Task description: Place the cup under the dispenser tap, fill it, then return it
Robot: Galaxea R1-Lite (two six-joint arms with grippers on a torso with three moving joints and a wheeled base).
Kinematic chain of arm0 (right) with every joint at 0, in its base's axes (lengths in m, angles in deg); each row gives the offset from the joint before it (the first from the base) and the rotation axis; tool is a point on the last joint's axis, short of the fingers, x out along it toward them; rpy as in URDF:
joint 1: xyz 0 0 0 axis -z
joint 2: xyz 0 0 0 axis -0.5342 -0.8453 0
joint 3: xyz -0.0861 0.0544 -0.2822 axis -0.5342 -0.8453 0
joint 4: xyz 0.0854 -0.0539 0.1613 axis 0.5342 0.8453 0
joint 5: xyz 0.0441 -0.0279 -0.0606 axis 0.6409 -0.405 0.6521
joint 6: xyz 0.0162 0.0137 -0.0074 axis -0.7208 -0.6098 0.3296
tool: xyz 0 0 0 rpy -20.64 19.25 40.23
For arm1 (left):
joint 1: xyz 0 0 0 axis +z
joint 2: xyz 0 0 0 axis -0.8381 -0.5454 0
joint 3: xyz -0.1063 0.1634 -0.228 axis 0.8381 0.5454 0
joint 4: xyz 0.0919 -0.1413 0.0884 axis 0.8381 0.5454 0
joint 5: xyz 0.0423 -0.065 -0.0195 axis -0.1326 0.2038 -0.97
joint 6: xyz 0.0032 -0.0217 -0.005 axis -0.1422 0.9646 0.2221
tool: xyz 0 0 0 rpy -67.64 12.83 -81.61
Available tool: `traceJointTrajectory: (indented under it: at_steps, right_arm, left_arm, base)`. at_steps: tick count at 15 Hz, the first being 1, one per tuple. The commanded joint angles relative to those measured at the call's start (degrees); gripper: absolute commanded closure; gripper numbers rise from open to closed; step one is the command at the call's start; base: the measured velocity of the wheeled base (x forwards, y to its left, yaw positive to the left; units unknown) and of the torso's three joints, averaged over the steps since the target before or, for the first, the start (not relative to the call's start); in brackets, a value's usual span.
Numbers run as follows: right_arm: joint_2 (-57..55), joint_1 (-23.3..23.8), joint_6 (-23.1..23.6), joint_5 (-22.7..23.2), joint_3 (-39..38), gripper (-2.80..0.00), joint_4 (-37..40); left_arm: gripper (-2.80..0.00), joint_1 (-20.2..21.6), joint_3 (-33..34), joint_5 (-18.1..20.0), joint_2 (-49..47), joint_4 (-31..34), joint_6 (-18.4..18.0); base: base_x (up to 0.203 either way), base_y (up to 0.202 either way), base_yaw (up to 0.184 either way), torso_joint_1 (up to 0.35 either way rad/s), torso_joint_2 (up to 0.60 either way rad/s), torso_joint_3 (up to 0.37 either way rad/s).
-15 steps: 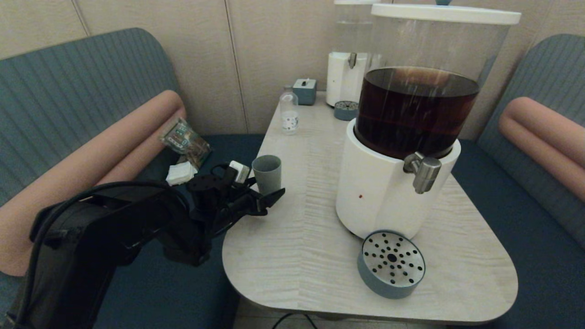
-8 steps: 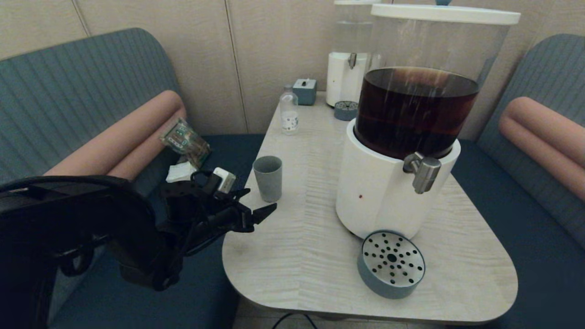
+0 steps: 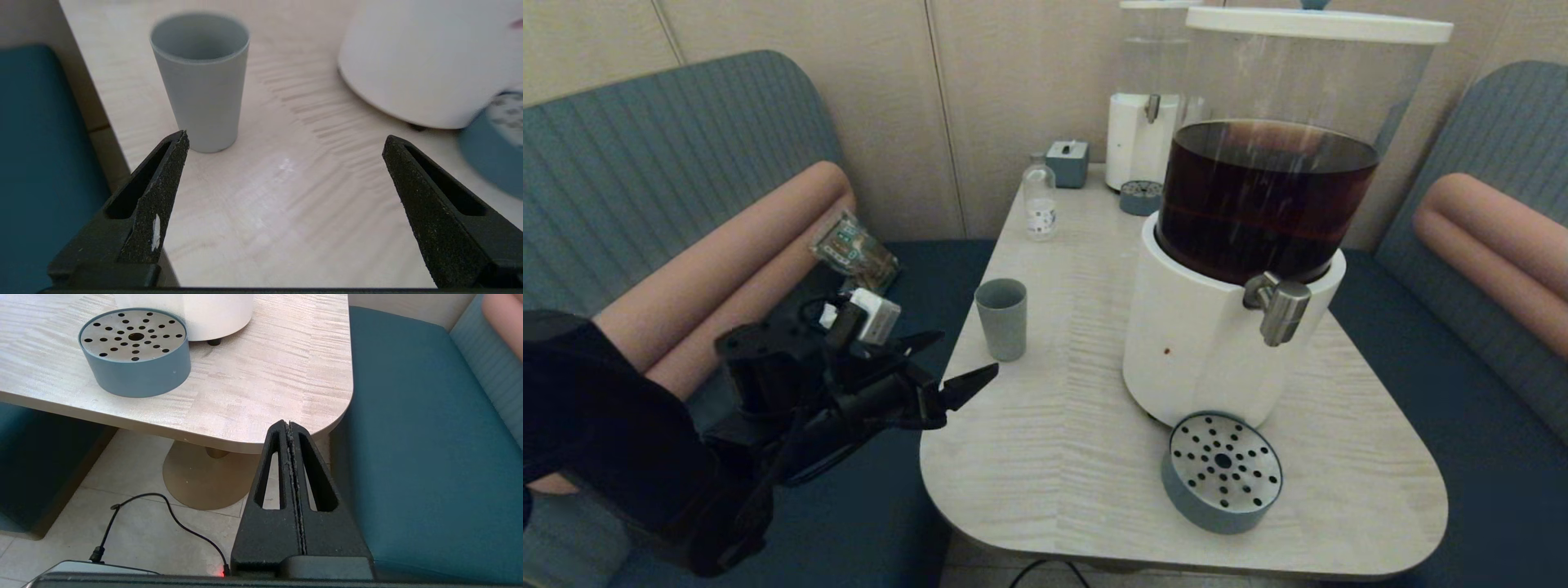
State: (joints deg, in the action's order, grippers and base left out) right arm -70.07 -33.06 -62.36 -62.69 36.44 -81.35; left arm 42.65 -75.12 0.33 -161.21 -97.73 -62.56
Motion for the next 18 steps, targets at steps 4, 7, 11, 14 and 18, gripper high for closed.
traceJointTrajectory:
  at_steps: [4,7,11,14,18]
  right_arm:
    - [0.1,0.0,0.1,0.0,0.0,0.00,0.1]
    - [0.1,0.0,0.1,0.0,0.0,0.00,0.0]
    - [0.1,0.0,0.1,0.0,0.0,0.00,0.1]
    - [0.1,0.0,0.1,0.0,0.0,0.00,0.0]
    - [0.1,0.0,0.1,0.0,0.0,0.00,0.0]
  left_arm:
    - [0.00,0.1,11.4,-0.9,16.9,-0.2,0.6]
    - [0.00,0.3,16.4,-2.3,26.5,-0.3,2.3]
    - [0.00,0.4,19.4,-13.0,39.0,0.5,6.5]
    - [0.00,0.9,21.9,-20.7,49.8,2.6,10.2]
    - [0.00,4.8,29.3,-24.3,62.1,4.5,13.0]
  base:
    - [0.000,0.000,0.000,0.000,0.00,0.000]
    - [0.000,0.000,0.000,0.000,0.00,0.000]
    - [0.000,0.000,0.000,0.000,0.00,0.000]
    - [0.000,0.000,0.000,0.000,0.00,0.000]
    - [0.000,0.000,0.000,0.000,0.00,0.000]
